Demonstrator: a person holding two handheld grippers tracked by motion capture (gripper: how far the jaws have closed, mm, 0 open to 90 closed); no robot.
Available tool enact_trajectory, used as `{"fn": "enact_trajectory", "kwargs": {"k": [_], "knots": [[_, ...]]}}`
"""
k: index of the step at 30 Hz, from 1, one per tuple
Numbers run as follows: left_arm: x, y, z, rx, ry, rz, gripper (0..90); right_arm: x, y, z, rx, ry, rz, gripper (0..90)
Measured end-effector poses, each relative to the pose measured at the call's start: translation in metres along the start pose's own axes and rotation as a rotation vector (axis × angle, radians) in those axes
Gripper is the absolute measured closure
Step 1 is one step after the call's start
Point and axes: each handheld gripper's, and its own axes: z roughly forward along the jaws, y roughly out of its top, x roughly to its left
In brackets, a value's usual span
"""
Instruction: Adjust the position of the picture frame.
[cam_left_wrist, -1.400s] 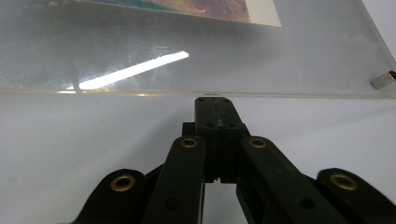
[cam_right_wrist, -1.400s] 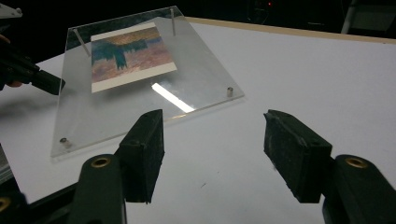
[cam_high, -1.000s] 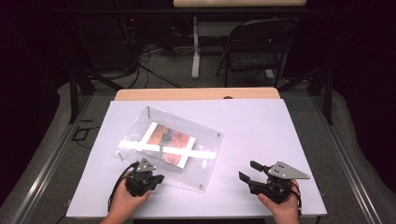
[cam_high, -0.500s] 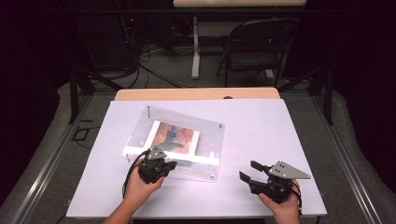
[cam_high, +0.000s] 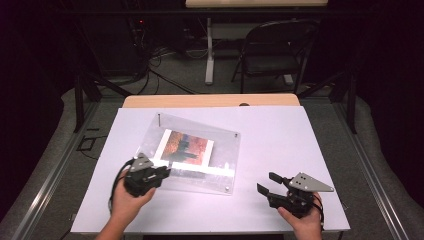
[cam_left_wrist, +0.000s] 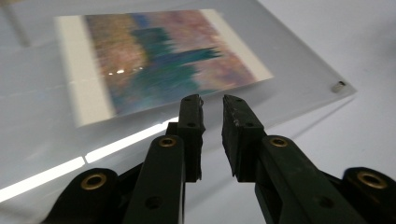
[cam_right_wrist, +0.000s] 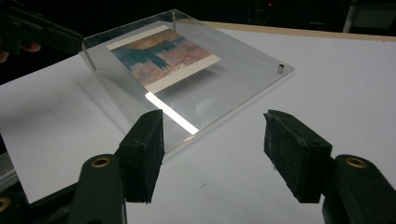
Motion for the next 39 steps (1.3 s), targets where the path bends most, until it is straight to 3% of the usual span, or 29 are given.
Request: {"fn": "enact_trajectory", "kwargs": {"k": [1, 2, 4, 5, 10, 16, 24, 32, 39], "knots": [[0.013, -0.010, -0.014, -0.018, 0.034, -0.028, 73.3, 0.000, 0.000, 0.000, 0.002, -0.001, 0.001, 38.0], [0.013, -0.010, -0.014, -0.018, 0.034, -0.028, 71.9, 0.000, 0.000, 0.000, 0.002, -0.001, 0.001, 38.0], [0.027, -0.023, -0.026, -0.029, 0.071, -0.051, 70.3, 0.001, 0.000, 0.001, 0.001, -0.002, 0.001, 38.0], [0.035, -0.034, -0.031, -0.037, 0.118, -0.057, 66.9, 0.001, 0.000, 0.001, 0.000, -0.003, -0.001, 38.0], [0.054, -0.058, -0.025, 0.000, 0.174, -0.078, 62.6, 0.000, 0.000, 0.002, 0.000, -0.004, 0.009, 38.0], [0.068, -0.063, -0.006, 0.018, 0.164, -0.083, 58.9, -0.001, 0.000, 0.002, -0.001, -0.005, 0.015, 38.0], [0.075, -0.057, 0.018, 0.028, 0.154, -0.059, 66.7, -0.002, -0.001, 0.001, -0.004, -0.003, 0.024, 37.9], [0.079, -0.055, 0.028, 0.034, 0.172, -0.044, 75.5, -0.002, -0.001, 0.001, -0.003, 0.000, 0.022, 38.0], [0.082, -0.053, 0.033, 0.035, 0.145, -0.062, 81.0, -0.002, -0.001, 0.001, -0.004, 0.002, 0.024, 37.9]]}}
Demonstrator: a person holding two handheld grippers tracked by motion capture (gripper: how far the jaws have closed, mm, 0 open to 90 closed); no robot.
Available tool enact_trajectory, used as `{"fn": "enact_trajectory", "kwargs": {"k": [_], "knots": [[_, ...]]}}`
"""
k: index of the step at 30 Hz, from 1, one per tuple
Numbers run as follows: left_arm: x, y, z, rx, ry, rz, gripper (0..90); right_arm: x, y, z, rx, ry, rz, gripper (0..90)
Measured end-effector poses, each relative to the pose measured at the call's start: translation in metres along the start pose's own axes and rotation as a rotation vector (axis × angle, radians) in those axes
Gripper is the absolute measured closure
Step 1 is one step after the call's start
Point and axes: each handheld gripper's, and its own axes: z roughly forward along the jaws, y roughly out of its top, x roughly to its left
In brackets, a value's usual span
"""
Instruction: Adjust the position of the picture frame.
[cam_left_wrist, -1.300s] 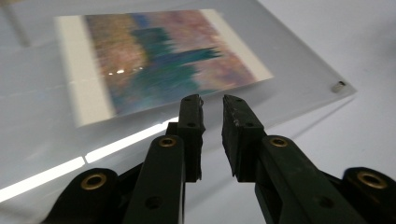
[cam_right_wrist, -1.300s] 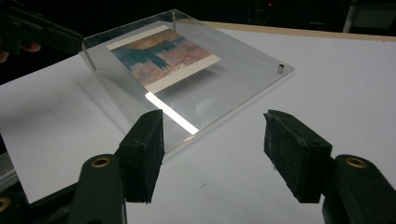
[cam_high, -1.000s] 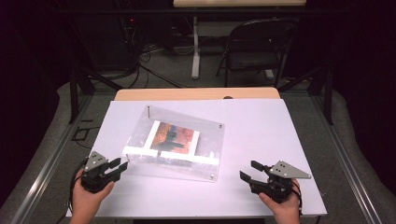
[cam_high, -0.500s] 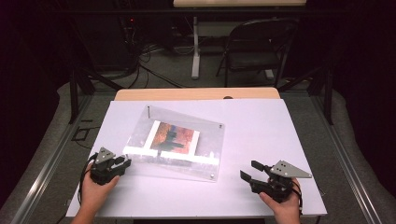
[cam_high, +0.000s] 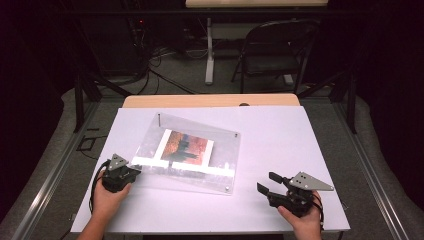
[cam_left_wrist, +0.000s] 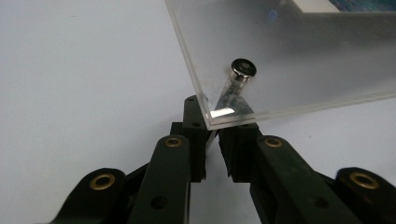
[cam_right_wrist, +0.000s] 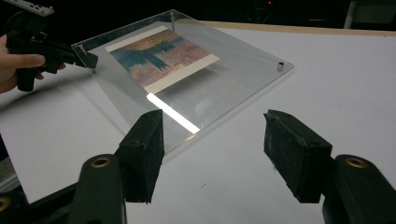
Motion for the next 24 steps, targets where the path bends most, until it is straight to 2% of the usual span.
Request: {"fn": "enact_trajectory", "kwargs": {"k": [3, 8, 14, 18, 24], "knots": [[0.001, -0.001, 0.000, -0.007, -0.009, -0.014, 81.0, 0.000, 0.000, 0.000, 0.000, 0.000, 0.001, 37.9], [-0.001, 0.001, -0.001, 0.002, 0.000, 0.006, 82.6, -0.001, 0.000, 0.001, -0.001, 0.002, 0.003, 37.9], [-0.005, 0.003, -0.002, 0.009, -0.003, 0.002, 83.1, -0.001, 0.000, 0.001, 0.003, 0.004, 0.008, 38.0], [-0.014, 0.006, -0.005, 0.015, -0.027, 0.027, 83.4, -0.001, 0.000, 0.001, 0.002, 0.005, 0.011, 37.9], [-0.045, 0.017, -0.008, -0.001, -0.114, 0.089, 84.1, -0.002, 0.000, 0.001, 0.006, 0.006, 0.014, 37.9]]}}
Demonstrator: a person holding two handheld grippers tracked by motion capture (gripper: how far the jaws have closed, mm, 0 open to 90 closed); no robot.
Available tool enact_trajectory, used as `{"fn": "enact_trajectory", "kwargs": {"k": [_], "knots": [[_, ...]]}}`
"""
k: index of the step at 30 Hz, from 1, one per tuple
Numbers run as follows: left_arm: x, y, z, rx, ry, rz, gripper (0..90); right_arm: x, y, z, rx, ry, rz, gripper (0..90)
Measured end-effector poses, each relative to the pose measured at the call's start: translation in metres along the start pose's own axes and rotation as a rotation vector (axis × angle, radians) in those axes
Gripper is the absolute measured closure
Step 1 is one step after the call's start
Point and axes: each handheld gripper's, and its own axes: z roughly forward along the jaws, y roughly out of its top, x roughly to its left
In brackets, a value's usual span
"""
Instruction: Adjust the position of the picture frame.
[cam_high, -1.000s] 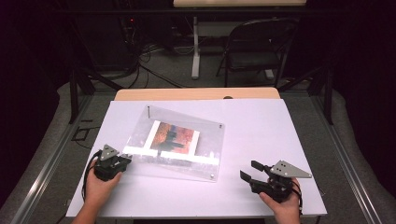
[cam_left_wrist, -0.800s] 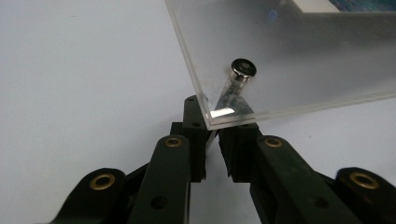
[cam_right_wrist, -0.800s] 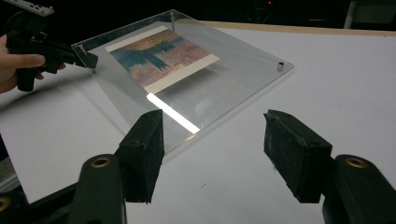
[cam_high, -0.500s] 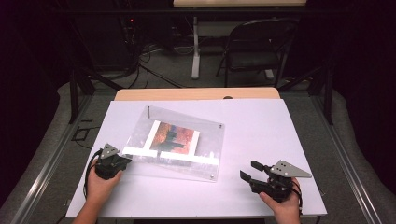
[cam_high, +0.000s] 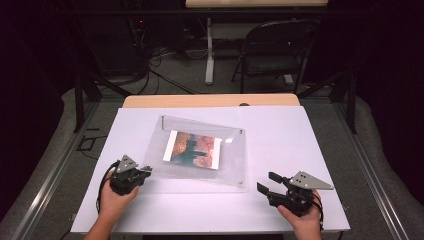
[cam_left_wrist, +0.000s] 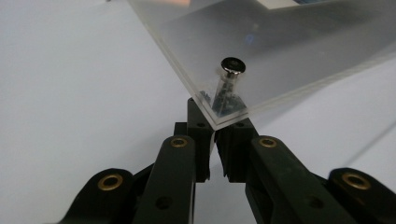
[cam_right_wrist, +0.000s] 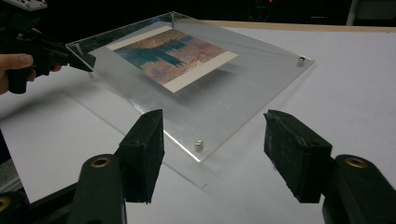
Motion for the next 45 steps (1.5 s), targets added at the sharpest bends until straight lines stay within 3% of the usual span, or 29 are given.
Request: {"fn": "enact_trajectory", "kwargs": {"k": [1, 2, 5, 6, 16, 17, 19, 22, 26, 27, 31, 37, 45], "knots": [[0.000, 0.000, 0.000, 0.000, 0.000, 0.000, 84.2, 0.000, 0.000, 0.000, 0.000, 0.000, 0.000, 37.9], [-0.011, 0.004, 0.002, 0.001, -0.032, 0.016, 84.2, 0.000, 0.000, 0.000, 0.002, 0.000, 0.000, 37.9], [-0.022, 0.008, 0.003, -0.002, -0.063, 0.030, 84.3, 0.000, 0.000, 0.000, 0.007, 0.000, 0.007, 38.0], [-0.033, 0.012, 0.005, -0.006, -0.095, 0.039, 84.4, 0.000, 0.000, 0.001, 0.009, 0.002, 0.000, 38.5], [-0.092, 0.027, 0.023, 0.014, -0.248, 0.096, 84.5, 0.003, 0.000, 0.003, 0.032, 0.004, -0.015, 39.7], [-0.092, 0.027, 0.023, 0.014, -0.248, 0.096, 84.5, 0.003, 0.000, 0.003, 0.032, 0.004, -0.015, 39.7], [-0.113, 0.033, 0.032, 0.017, -0.298, 0.117, 84.4, 0.003, 0.000, 0.003, 0.036, 0.004, -0.013, 39.8], [-0.132, 0.037, 0.041, 0.021, -0.341, 0.140, 84.3, 0.003, -0.001, 0.004, 0.042, 0.004, -0.013, 40.0], [-0.148, 0.037, 0.049, 0.032, -0.368, 0.155, 84.1, 0.003, -0.001, 0.004, 0.039, 0.007, -0.012, 40.1], [-0.155, 0.036, 0.054, 0.041, -0.371, 0.180, 83.8, 0.003, -0.001, 0.004, 0.042, 0.007, -0.010, 40.1], [-0.159, 0.031, 0.059, 0.059, -0.365, 0.194, 83.1, 0.003, -0.001, 0.004, 0.048, 0.009, -0.010, 40.1], [-0.157, 0.028, 0.059, 0.045, -0.380, 0.171, 82.2, 0.003, -0.001, 0.004, 0.057, 0.012, -0.010, 40.1], [-0.139, 0.019, 0.041, 0.045, -0.372, 0.137, 68.5, 0.002, -0.002, 0.003, 0.045, 0.009, -0.004, 40.1]]}}
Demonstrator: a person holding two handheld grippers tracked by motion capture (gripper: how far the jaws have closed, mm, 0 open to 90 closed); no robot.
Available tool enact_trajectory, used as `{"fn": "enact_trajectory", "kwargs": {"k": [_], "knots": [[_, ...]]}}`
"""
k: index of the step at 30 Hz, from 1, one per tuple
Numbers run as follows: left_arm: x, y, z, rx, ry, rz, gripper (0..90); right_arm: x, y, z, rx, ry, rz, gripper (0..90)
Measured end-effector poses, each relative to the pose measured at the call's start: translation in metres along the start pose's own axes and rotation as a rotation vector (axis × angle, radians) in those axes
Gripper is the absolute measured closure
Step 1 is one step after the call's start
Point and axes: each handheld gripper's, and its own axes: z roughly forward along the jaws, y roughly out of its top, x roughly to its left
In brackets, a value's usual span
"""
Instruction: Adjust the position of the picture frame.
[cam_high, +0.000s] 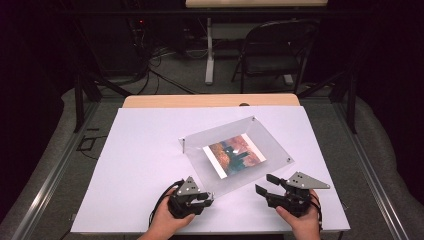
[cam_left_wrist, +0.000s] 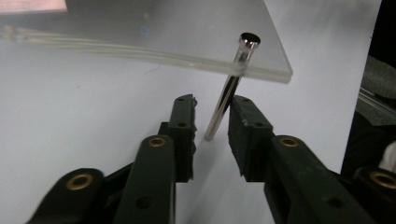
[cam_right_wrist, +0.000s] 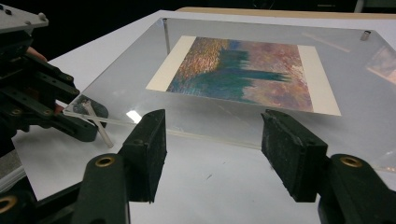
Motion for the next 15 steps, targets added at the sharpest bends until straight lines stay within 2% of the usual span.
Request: {"fn": "enact_trajectory", "kwargs": {"k": [1, 2, 3, 4, 5, 6, 7, 8, 9, 10, 11, 12, 13, 14, 15], "knots": [[0.004, -0.003, -0.010, -0.019, 0.021, -0.018, 67.3, 0.000, 0.000, 0.000, 0.001, 0.000, 0.002, 40.1], [0.004, -0.003, -0.010, -0.019, 0.021, -0.018, 66.3, 0.000, 0.000, 0.000, 0.001, 0.000, 0.002, 40.1], [0.011, -0.006, -0.021, -0.046, 0.036, -0.040, 65.2, 0.001, 0.000, 0.000, 0.004, 0.000, 0.002, 40.1], [0.014, -0.008, -0.025, -0.053, 0.056, -0.049, 64.0, 0.001, 0.000, 0.000, 0.006, 0.001, 0.002, 40.1], [0.014, -0.008, -0.025, -0.053, 0.056, -0.049, 63.3, 0.001, 0.000, 0.000, 0.006, 0.001, 0.002, 40.1], [0.024, -0.009, -0.031, -0.070, 0.097, -0.066, 62.4, 0.001, 0.000, 0.001, 0.011, 0.001, 0.004, 40.1], [0.030, -0.009, -0.034, -0.078, 0.116, -0.073, 62.3, 0.001, 0.000, 0.002, 0.012, 0.000, 0.004, 40.1], [0.036, -0.008, -0.035, -0.087, 0.133, -0.082, 62.5, 0.002, 0.000, 0.002, 0.012, 0.001, 0.001, 40.4], [0.036, -0.008, -0.035, -0.087, 0.133, -0.082, 63.3, 0.002, 0.000, 0.002, 0.012, 0.001, 0.001, 40.4], [0.049, -0.006, -0.036, -0.095, 0.163, -0.085, 64.3, 0.003, 0.000, 0.003, 0.010, 0.003, -0.001, 41.2], [0.056, -0.005, -0.035, -0.091, 0.184, -0.084, 64.8, 0.003, 0.000, 0.003, 0.011, 0.006, -0.002, 42.1], [0.056, -0.005, -0.035, -0.091, 0.184, -0.084, 65.0, 0.003, 0.000, 0.003, 0.011, 0.006, -0.002, 42.1], [0.071, -0.002, -0.033, -0.106, 0.207, -0.109, 65.3, 0.004, 0.000, 0.003, 0.013, 0.012, -0.005, 43.0], [0.071, -0.002, -0.033, -0.106, 0.207, -0.109, 65.4, 0.004, 0.000, 0.003, 0.013, 0.012, -0.005, 43.0], [0.085, 0.002, -0.031, -0.115, 0.232, -0.129, 65.4, 0.005, -0.001, 0.004, 0.017, 0.014, -0.006, 43.4]]}}
